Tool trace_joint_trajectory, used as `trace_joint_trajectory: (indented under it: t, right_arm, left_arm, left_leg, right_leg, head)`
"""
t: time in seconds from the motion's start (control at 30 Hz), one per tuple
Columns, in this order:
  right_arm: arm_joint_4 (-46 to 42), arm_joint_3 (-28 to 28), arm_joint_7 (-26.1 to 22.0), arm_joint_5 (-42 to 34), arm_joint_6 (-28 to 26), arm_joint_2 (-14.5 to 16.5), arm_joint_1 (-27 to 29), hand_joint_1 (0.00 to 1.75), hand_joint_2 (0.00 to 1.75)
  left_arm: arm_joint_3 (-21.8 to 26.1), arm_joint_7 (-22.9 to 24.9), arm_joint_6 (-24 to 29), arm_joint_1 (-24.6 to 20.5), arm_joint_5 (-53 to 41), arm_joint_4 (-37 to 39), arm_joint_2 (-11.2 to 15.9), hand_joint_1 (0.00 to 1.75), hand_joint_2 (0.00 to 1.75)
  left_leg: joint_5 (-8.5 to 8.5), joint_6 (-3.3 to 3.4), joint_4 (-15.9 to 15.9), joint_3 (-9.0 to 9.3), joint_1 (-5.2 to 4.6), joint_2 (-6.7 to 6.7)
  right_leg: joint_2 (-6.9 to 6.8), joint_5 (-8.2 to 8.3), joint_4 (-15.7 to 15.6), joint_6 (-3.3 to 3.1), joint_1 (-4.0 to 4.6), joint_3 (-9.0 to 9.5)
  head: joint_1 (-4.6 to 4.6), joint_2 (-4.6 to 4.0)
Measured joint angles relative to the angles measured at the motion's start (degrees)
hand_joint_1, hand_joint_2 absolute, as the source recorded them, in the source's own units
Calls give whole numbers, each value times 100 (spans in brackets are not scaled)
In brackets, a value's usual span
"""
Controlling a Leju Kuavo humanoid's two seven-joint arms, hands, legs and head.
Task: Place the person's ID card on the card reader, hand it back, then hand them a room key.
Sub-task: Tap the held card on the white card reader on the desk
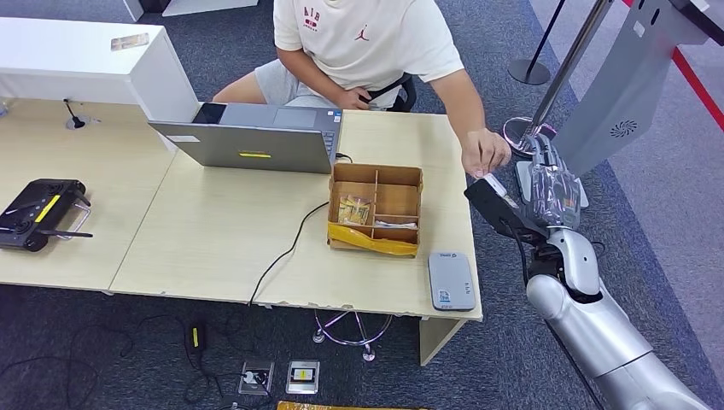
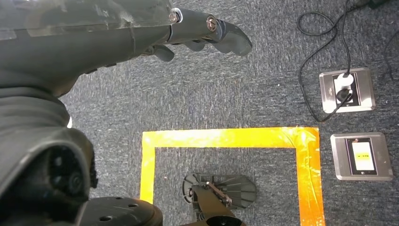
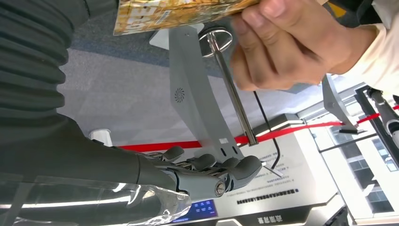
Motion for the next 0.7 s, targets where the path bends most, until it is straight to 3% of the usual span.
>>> trace_joint_trajectory:
  t: [0.2,0.33,0.7]
  right_arm:
    - [0,3,-6,0,27,4,-1,0,175]
    - [0,5,-8,1,40,6,-2,175,175]
    - [0,6,-43,4,66,17,-1,175,175]
  left_arm:
    - [0,0,-1,1,-36,0,-1,0,0]
    - [0,0,0,1,-45,0,0,0,0]
    - [5,0,0,3,-120,0,0,0,0]
  left_leg:
    - [0,0,0,0,0,0]
    - [0,0,0,0,0,0]
    - [0,0,0,0,0,0]
  right_leg:
    - [0,0,0,0,0,0]
    - [0,0,0,0,0,0]
    - [-1,0,0,0,0,-1]
  head:
    - [0,0]
    - [0,0]
    - [0,1]
